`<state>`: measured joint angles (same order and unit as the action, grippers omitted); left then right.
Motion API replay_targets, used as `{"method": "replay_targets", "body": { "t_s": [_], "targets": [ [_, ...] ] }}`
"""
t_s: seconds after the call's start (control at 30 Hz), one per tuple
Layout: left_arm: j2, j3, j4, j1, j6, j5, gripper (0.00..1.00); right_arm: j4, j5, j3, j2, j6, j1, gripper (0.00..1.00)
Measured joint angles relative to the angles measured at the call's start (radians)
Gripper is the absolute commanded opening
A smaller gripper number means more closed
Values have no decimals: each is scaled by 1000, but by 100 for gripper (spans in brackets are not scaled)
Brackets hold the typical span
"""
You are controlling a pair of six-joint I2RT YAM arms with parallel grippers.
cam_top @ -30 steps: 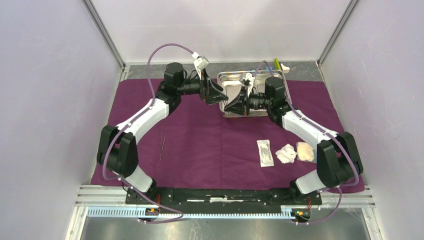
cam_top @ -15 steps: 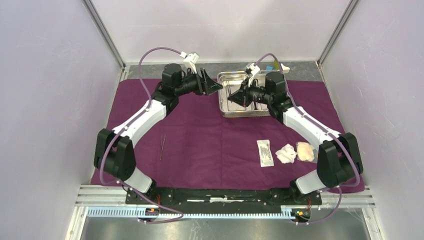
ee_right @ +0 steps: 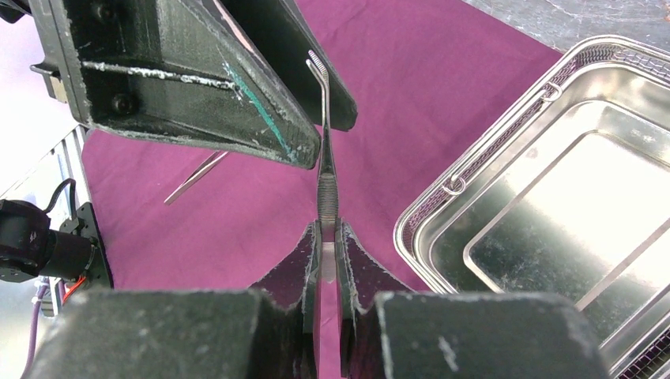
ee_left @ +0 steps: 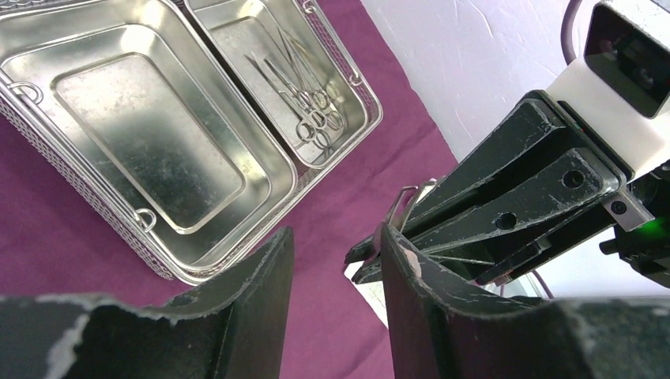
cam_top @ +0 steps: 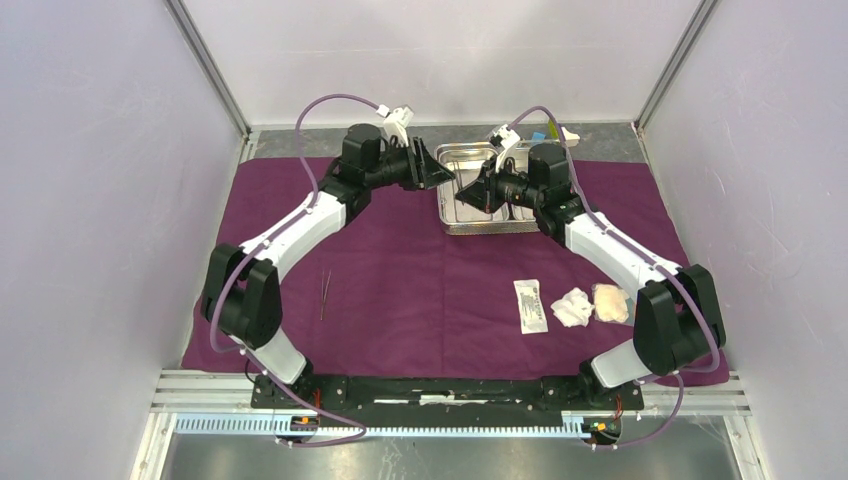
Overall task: Open and lay out the surgical kit
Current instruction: Pick up the medical item from the container.
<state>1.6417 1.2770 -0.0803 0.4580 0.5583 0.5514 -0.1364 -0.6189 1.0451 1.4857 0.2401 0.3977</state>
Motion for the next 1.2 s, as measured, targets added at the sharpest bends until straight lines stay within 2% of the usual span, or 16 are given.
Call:
{"method": "replay_targets", "body": {
  "t_s": [0.67,1.2],
  "targets": [
    [2,18,3,2,0,9,41,3,3,0,6,1,2,0],
    [22,18,3,10,-1,13,38,11,3,0,22,2,2,0]
  ]
}}
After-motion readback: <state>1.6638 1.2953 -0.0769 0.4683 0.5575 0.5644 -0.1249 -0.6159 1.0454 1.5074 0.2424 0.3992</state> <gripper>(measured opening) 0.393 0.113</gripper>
